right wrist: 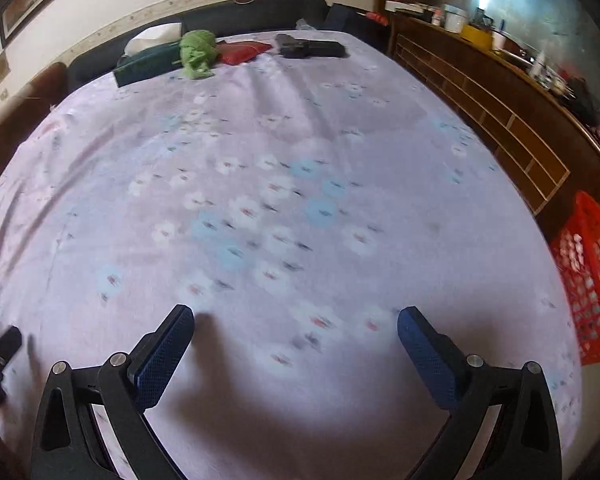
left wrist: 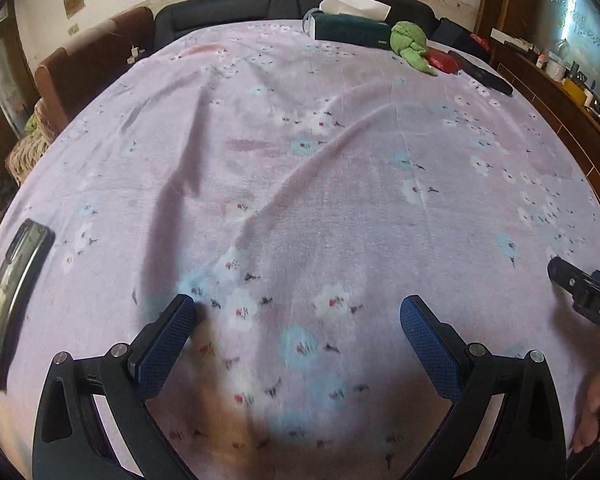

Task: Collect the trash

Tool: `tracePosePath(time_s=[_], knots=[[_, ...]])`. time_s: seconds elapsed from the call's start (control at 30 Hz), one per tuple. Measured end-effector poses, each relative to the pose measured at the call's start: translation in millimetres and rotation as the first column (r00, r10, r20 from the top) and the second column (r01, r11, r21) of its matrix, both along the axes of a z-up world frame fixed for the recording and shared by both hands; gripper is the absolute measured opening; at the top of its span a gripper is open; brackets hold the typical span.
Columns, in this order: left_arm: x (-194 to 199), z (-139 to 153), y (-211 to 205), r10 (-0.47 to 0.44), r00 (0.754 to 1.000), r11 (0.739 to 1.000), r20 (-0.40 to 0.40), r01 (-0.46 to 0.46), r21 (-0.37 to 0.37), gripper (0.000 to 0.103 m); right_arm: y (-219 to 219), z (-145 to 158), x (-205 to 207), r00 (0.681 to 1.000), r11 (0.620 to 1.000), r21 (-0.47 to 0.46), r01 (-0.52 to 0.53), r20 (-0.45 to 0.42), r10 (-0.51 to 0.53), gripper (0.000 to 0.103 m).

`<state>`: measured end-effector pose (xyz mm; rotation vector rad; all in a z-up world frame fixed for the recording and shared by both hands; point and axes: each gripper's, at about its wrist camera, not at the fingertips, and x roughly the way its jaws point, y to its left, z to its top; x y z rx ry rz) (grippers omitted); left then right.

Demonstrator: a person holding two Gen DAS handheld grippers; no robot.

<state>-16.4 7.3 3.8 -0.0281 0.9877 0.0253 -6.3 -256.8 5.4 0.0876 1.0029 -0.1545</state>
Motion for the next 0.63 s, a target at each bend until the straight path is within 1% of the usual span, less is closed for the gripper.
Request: tracePosePath(time_s=[0.03,0.13,0.2,0.3,0.63], knots=[[0.9,0.2,0.5,-0.002,1.000,1.000,0.001,0.002,-0.006,0.101,4.7,-2.0,4.9,1.000,1.000,0.002,0.002,-0.017,-0.002,0.103],[5.5,-1.5,-1.1,-0.017,1.000,1.000,-0.003,0.017,0.006,0.101,6.7,-1.1,7.2,0.999,0.999,0.001,0.053,0.008,-0.053,0.103],[11.8,-2.4,-7.2,-0.034,0.999,0.999,-0.001,0.034,0.019,0.102,8.4,-1.7,6.4,0.997,0.997,-0.006,0.079,0.008,-0.079,0.103],[19.2,-3.6,-9.7,-0.038,0.999,0.999,-0.001,0.038,0.016,0.103,8.6,-1.7,9.4,0.997,0.997,-0.002,0.082,0.009,-0.082,0.103],[20.0,-3.7,-8.4,-0.049,0.999,0.999,0.000,0.049,0.010,0.103,9.1,-1.6,9.6,0.997,0.997,-0.004,0.082,0.008,-0.082,0.103]])
